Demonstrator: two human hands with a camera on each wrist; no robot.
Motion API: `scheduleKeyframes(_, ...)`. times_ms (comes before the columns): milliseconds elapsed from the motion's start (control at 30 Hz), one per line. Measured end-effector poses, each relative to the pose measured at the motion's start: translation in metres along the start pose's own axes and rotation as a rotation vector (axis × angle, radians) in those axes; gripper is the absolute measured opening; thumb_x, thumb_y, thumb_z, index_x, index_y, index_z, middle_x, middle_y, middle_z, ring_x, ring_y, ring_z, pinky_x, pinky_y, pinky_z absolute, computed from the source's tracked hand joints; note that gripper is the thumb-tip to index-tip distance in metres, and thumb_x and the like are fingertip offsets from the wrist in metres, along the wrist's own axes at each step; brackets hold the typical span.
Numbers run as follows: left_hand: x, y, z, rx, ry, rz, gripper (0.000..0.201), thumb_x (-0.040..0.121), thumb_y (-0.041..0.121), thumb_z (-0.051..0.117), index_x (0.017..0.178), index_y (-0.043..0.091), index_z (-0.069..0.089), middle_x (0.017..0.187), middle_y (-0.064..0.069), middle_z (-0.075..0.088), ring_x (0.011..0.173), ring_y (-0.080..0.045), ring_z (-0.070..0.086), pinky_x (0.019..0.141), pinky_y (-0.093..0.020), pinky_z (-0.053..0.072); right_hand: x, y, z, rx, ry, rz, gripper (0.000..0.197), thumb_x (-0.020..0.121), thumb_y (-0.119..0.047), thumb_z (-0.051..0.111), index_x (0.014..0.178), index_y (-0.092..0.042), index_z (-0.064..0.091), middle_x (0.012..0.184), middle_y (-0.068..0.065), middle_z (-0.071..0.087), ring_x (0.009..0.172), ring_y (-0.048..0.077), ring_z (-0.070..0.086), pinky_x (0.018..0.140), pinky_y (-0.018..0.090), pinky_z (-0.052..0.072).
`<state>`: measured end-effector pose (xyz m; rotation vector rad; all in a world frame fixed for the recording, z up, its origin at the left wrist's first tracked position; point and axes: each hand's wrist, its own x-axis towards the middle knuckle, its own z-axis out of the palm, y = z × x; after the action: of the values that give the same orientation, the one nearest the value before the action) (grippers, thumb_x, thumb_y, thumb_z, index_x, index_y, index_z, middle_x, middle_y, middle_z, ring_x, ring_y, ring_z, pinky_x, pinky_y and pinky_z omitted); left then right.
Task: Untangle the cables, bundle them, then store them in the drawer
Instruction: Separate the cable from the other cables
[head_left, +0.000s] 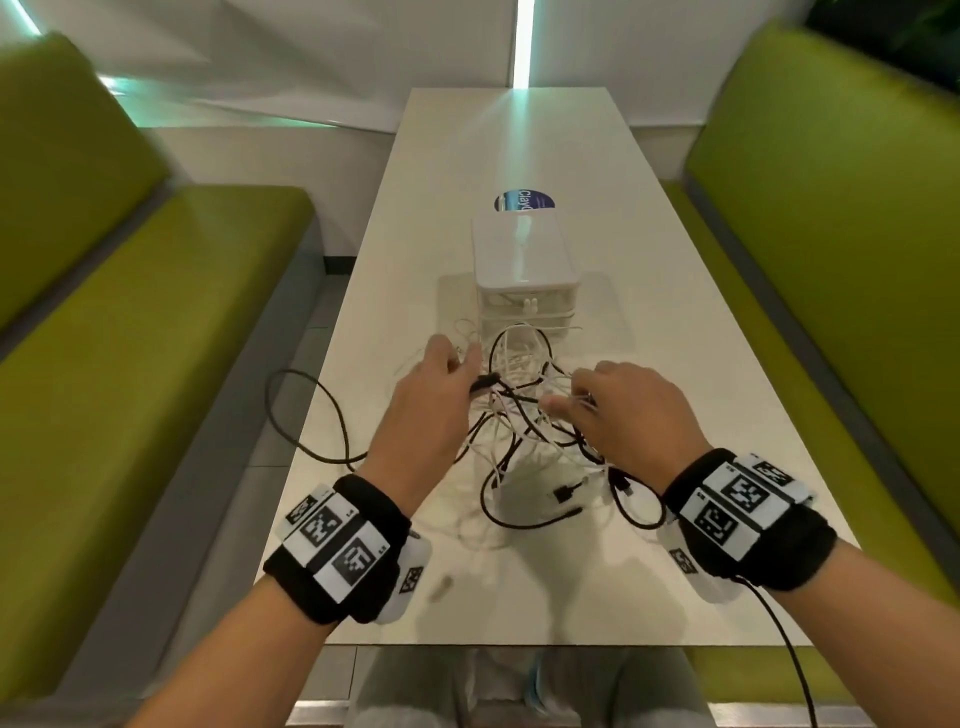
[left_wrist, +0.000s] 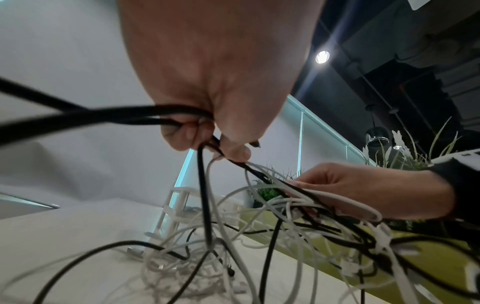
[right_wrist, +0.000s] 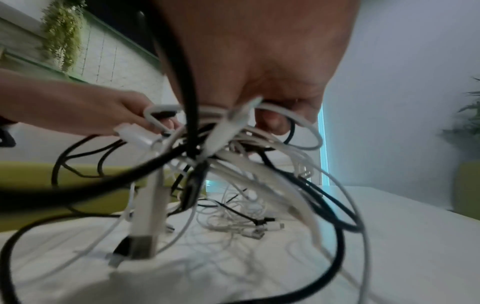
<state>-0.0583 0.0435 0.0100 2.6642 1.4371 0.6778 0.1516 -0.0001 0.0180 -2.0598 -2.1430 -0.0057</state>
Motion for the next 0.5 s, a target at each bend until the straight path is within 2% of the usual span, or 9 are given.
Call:
scheduleKeyframes(67, 0.002, -0.003, -0.002, 0.006, -0.001, -0.003, 0.052, 0.079, -0.007, 0.066, 0.129, 0.003, 0.054, 0.095, -0.014, 0.049, 0.056, -0.017, 0.031, 0.053, -0.029, 0.029, 0.001, 0.001, 0.002, -0.027, 0.032, -0.004, 0.056, 0.093, -0.064, 0.028, 0.083, -0.018, 0.058, 0.078, 0.0, 0.054, 0.067, 0.024, 0.053, 0.057, 0.033, 0.037)
scheduleKeyframes(100, 0.001, -0.004, 0.001, 0.007, -0.038, -0.007, 0.051, 0.081, -0.006, 0.065, 0.129, 0.003, 0.053, 0.095, -0.014, 0.049, 0.056, -0.018, 0.035, 0.053, -0.029, 0.03, -0.001, 0.002, 0.006, -0.059, -0.002, -0.015, 0.057, 0.094, -0.062, 0.026, 0.087, -0.017, 0.06, 0.081, 0.001, 0.054, 0.066, 0.024, 0.053, 0.059, 0.034, 0.038)
scheduleKeyframes(200, -0.009, -0.003, 0.017, 0.005, -0.144, -0.034, 0.051, 0.083, -0.005, 0.061, 0.133, 0.004, 0.05, 0.098, -0.012, 0.048, 0.062, -0.025, 0.051, 0.054, -0.031, 0.037, -0.01, 0.004, 0.021, -0.109, -0.259, 0.018, 0.058, 0.097, -0.057, 0.021, 0.101, -0.016, 0.062, 0.093, 0.004, 0.056, 0.078, 0.025, 0.057, 0.072, 0.038, 0.044)
scheduleKeyframes(267, -0.014, -0.003, 0.025, -0.014, -0.153, -0.049, 0.055, 0.082, -0.009, 0.059, 0.135, 0.004, 0.05, 0.098, -0.013, 0.048, 0.062, -0.025, 0.052, 0.054, -0.031, 0.04, -0.01, 0.008, 0.022, -0.023, -0.352, 0.108, 0.052, 0.099, -0.054, 0.028, 0.11, -0.015, 0.06, 0.1, 0.007, 0.061, 0.09, 0.027, 0.061, 0.08, 0.039, 0.048)
scheduleKeyframes(367, -0.013, -0.004, 0.024, -0.016, -0.135, -0.053, 0.057, 0.079, -0.011, 0.063, 0.133, 0.005, 0.051, 0.096, -0.012, 0.049, 0.063, -0.026, 0.056, 0.055, -0.033, 0.048, -0.005, 0.013, 0.011, 0.048, -0.342, 0.136, 0.054, 0.096, -0.06, 0.032, 0.113, -0.017, 0.06, 0.101, 0.01, 0.065, 0.1, 0.029, 0.059, 0.085, 0.04, 0.05)
scheduleKeyframes(433, -0.011, -0.003, 0.021, -0.009, -0.119, -0.052, 0.059, 0.077, -0.011, 0.065, 0.131, 0.006, 0.053, 0.095, -0.011, 0.052, 0.063, -0.026, 0.055, 0.053, -0.029, 0.04, -0.003, 0.011, 0.0, 0.072, -0.308, 0.066, 0.053, 0.092, -0.063, 0.039, 0.125, -0.025, 0.055, 0.112, 0.009, 0.062, 0.114, 0.029, 0.049, 0.092, 0.04, 0.045)
scheduleKeyframes(500, -0.008, 0.0, 0.019, -0.012, -0.091, -0.043, 0.057, 0.077, -0.009, 0.065, 0.131, 0.007, 0.055, 0.091, -0.01, 0.055, 0.065, -0.025, 0.054, 0.055, -0.027, 0.032, -0.002, 0.002, -0.008, 0.192, -0.164, -0.095, 0.045, 0.093, -0.051, 0.051, 0.129, -0.024, 0.054, 0.12, 0.0, 0.061, 0.117, 0.021, 0.045, 0.094, 0.034, 0.042)
